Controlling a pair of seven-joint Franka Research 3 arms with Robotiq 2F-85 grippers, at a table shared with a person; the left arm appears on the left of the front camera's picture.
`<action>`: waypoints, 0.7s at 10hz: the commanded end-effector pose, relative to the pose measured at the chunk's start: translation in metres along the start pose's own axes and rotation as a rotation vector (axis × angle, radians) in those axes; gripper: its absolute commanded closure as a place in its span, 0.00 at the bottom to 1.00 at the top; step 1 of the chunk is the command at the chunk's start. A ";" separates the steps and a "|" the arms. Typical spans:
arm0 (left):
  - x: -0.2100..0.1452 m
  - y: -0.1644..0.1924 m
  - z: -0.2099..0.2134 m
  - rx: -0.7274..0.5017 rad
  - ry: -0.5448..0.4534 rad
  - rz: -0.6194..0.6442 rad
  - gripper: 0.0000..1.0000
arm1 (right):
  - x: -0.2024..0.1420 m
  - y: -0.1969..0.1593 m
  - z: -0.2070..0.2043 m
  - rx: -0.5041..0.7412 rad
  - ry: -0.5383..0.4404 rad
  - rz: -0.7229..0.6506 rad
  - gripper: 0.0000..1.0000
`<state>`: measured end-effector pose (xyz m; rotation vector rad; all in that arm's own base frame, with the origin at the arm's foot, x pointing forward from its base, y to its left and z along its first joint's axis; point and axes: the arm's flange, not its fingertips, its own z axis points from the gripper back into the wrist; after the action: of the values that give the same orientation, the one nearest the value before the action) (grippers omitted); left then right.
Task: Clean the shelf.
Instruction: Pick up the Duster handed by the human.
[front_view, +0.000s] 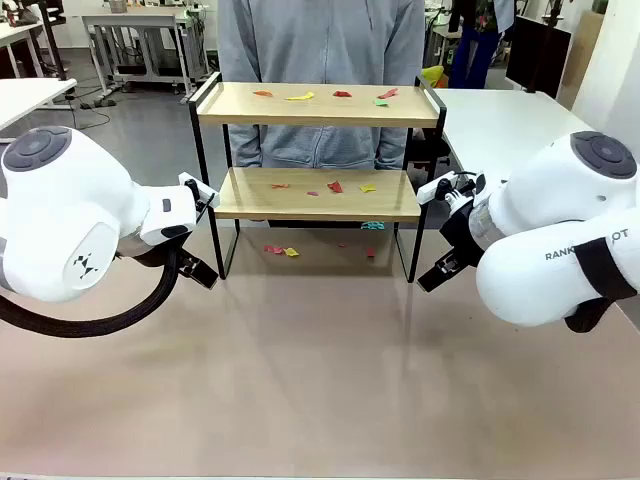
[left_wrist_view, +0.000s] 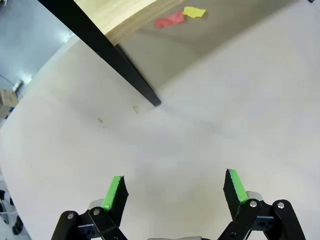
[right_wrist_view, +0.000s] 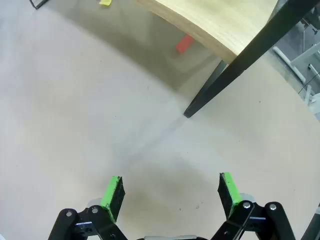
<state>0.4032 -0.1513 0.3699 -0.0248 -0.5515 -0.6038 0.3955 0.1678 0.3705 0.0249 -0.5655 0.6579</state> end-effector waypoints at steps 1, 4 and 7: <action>0.000 0.000 0.000 0.000 0.000 0.000 0.00 | 0.000 0.000 0.000 0.000 0.000 0.000 0.00; 0.000 0.000 0.000 0.000 0.000 0.000 0.00 | 0.000 0.000 0.000 0.000 0.000 0.000 0.00; 0.000 0.000 0.000 0.000 0.000 0.000 0.00 | 0.000 0.000 0.000 0.000 0.000 0.000 0.00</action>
<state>0.4033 -0.1513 0.3699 -0.0250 -0.5515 -0.6033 0.3955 0.1679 0.3705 0.0244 -0.5654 0.6585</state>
